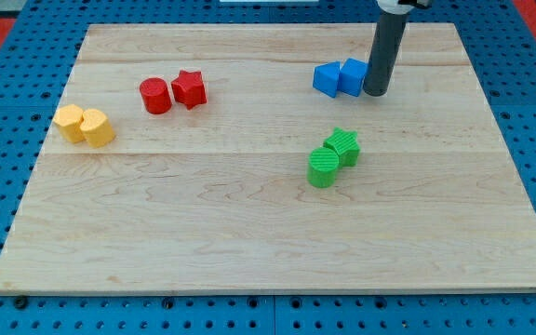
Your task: Move your arm towards the green star
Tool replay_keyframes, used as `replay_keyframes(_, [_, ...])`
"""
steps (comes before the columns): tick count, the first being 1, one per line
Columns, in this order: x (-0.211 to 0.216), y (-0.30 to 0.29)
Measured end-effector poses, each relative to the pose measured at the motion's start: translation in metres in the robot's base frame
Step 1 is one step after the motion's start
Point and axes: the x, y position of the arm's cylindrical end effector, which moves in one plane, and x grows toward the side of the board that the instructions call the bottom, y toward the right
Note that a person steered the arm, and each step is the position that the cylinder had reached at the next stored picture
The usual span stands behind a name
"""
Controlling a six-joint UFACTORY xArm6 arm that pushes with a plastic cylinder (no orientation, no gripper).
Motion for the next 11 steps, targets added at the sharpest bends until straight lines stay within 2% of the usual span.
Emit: replay_keyframes(11, [-0.009,0.021])
